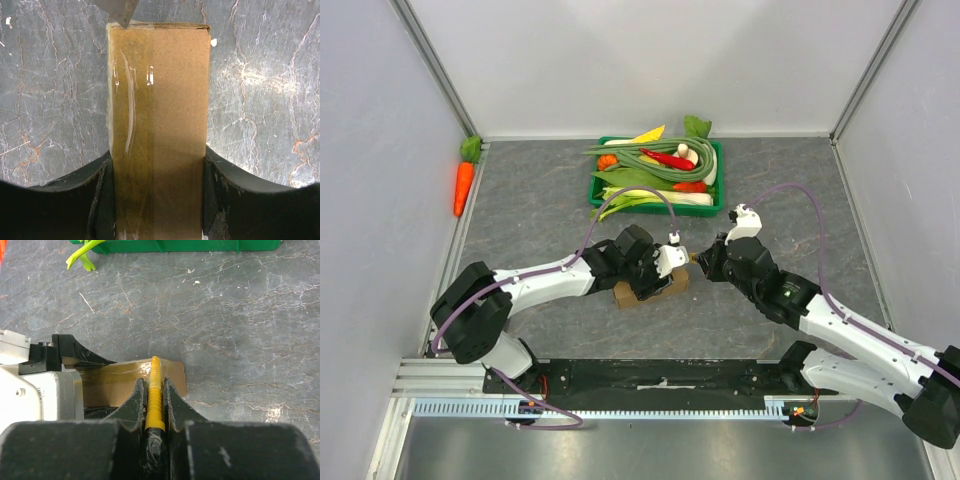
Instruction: Unpack the express box
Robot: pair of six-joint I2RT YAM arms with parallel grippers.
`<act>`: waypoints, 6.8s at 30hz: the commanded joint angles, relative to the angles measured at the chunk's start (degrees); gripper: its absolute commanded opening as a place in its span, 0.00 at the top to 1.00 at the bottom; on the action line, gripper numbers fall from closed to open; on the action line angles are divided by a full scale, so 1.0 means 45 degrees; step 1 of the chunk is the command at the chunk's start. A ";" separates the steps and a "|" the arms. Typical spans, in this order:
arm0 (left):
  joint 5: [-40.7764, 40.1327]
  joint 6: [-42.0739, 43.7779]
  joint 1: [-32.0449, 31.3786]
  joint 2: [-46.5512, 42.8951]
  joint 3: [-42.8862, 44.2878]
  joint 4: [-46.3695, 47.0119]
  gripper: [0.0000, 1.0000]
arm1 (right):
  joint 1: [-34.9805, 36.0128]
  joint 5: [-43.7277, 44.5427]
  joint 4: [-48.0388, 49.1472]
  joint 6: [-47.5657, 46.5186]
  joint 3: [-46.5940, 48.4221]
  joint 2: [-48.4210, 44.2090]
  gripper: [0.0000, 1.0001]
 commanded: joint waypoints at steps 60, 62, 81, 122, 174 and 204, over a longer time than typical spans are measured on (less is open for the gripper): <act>-0.1334 -0.0618 -0.0247 0.0652 -0.0583 -0.0649 0.65 | -0.0002 -0.1434 0.0965 -0.1147 -0.1355 0.0533 1.00; -0.1704 -0.0736 -0.0228 0.0749 -0.0525 -0.0611 0.67 | -0.0002 -0.1552 0.0730 -0.1244 -0.1277 0.0475 1.00; -0.2663 -0.1380 0.0378 0.1219 -0.0232 -0.0668 0.80 | 0.0017 -0.2725 -0.1868 -0.1323 -0.0691 0.0318 1.00; -0.2858 -0.0151 -0.0949 0.1043 -0.0602 -0.0494 0.73 | -0.0002 0.0380 -0.1049 -0.0463 -0.0046 -0.2066 1.00; -0.3386 -0.0150 -0.1419 0.0770 -0.1384 -0.0103 0.79 | -0.0022 0.0771 0.0925 -0.0795 -0.0495 -0.0560 1.00; -0.4028 -0.0442 -0.1419 0.1198 -0.1169 -0.0122 0.80 | -0.0022 -0.1062 0.1160 -0.0718 -0.1199 -0.0072 1.00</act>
